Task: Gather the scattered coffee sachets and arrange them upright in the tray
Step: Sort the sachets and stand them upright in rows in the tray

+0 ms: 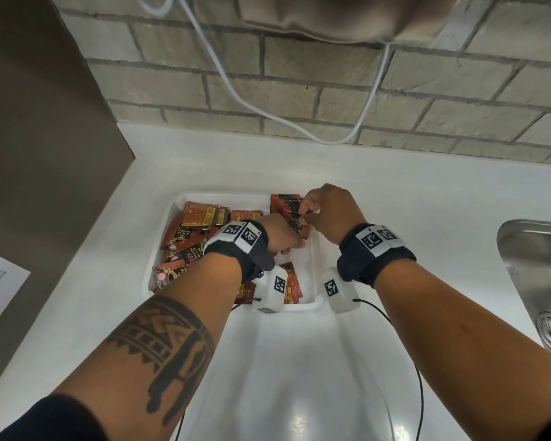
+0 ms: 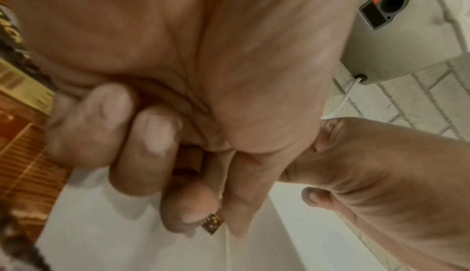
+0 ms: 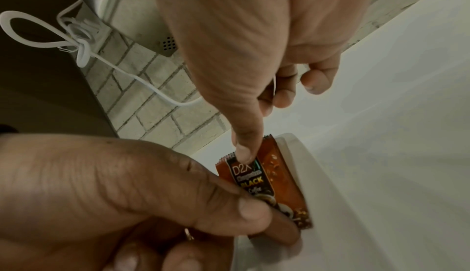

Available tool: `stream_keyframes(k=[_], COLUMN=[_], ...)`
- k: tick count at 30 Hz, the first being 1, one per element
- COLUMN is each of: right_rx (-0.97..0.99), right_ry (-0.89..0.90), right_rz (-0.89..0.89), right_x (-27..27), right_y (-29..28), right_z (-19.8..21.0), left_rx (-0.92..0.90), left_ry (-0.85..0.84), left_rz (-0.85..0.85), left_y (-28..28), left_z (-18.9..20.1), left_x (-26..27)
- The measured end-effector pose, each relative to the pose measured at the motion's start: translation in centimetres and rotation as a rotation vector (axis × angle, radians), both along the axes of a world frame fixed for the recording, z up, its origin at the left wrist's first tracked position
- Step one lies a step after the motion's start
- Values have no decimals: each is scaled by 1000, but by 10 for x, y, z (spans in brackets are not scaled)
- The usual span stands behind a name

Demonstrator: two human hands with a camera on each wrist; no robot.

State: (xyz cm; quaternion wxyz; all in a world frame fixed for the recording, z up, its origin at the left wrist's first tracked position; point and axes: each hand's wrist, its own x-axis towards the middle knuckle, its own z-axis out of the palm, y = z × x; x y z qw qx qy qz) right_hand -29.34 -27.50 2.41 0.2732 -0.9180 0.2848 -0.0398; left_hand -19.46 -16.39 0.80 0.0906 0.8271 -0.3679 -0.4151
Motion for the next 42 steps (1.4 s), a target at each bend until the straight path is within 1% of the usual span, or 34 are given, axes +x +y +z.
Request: stream_keyframes(k=[12,21,25,28,30,32,35,38,42], right_rx=[3,9,11,11,37,96,104,2,-66], right_ry=[11,-36,-68,-40,-33,59,279,460,579], right_rz=[22,-12,-39,-39,-10,63,173,255,260], right_x=[-2,-12,-19,-25,-30,-31,-25,-15,-2], right_y=[3,3,5,15,29,48,76,97,108], right_z=[5,14,23,33,41,48,41,23,6], left_rx=[-18,14,-13,-55,-107,-121,-83,-56,-64], left_ry=[-9,-13,-23,-68,-103,-166,-237,-277,-283], left_rz=[-12,-49,-49,-36,-20,-23,-24,-55,-122], left_y=[2,7,16,34,49,67,92,107,111], left_z=[6,15,32,50,60,66,64,58,47], left_x=[0,-3,0,9,17,22,25,22,14])
